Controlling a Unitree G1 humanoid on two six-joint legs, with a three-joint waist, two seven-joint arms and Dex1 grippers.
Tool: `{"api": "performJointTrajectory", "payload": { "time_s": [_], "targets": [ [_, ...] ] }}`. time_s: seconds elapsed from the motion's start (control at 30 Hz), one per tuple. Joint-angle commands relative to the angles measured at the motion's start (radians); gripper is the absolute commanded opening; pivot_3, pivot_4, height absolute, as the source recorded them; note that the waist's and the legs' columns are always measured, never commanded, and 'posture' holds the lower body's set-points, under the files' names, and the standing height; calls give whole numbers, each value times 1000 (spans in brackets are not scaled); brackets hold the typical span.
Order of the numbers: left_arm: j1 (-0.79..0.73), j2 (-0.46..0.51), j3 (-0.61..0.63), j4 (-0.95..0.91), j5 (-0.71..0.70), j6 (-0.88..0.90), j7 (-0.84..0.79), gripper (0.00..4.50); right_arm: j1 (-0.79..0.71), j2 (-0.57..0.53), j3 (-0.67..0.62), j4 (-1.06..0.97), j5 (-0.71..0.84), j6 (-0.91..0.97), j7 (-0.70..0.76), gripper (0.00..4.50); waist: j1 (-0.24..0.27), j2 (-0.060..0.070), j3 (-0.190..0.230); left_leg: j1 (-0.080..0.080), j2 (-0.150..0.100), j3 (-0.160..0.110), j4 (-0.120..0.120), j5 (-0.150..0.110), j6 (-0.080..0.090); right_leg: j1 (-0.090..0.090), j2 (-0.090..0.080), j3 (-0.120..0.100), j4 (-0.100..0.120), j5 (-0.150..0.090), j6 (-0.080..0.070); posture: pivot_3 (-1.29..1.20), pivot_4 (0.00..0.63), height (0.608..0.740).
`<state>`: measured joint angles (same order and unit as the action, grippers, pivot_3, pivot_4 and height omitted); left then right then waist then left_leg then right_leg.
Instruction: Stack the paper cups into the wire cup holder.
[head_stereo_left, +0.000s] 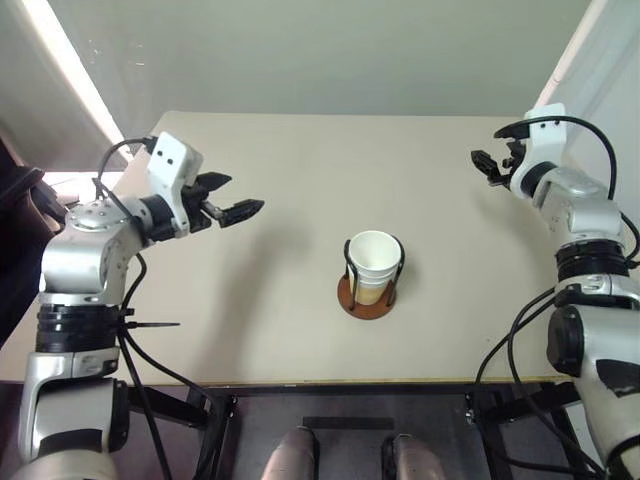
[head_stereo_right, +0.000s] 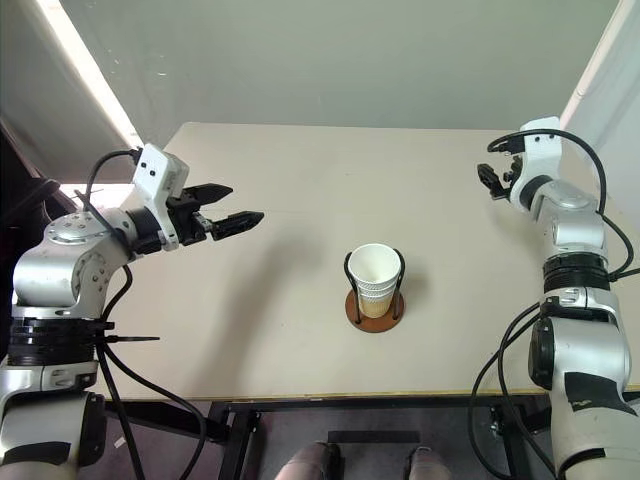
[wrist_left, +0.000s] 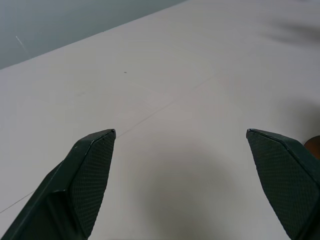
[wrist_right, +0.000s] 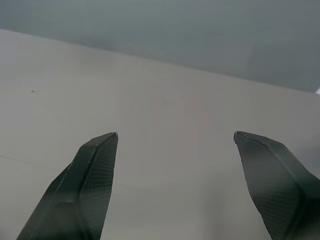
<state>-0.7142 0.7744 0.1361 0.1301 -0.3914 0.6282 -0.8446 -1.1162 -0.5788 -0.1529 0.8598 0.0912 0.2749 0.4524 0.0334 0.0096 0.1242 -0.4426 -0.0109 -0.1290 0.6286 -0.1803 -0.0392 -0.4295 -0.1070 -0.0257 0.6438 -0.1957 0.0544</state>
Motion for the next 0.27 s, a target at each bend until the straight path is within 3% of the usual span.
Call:
{"api": "performJointTrajectory", "payload": {
  "time_s": [0.03, 0.27],
  "targets": [
    [-18, 10, 21, -30, -14, -4, -7, 4500, -30, 10, -15, -1, 10, -48, -9, 3820, 0, 0, 0, 0, 0, 0, 0, 0, 0, 0, 0, 0, 0, 0, 0, 0, 150, 740],
    [-46, -17, 24, -49, -38, 32, 17, 4500, -20, 31, 1, 4, 0, -56, -3, 3820, 0, 0, 0, 0, 0, 0, 0, -1, -1, 0, 0, 0, 0, 0, -1, 0, 150, 740]
  ]
}}
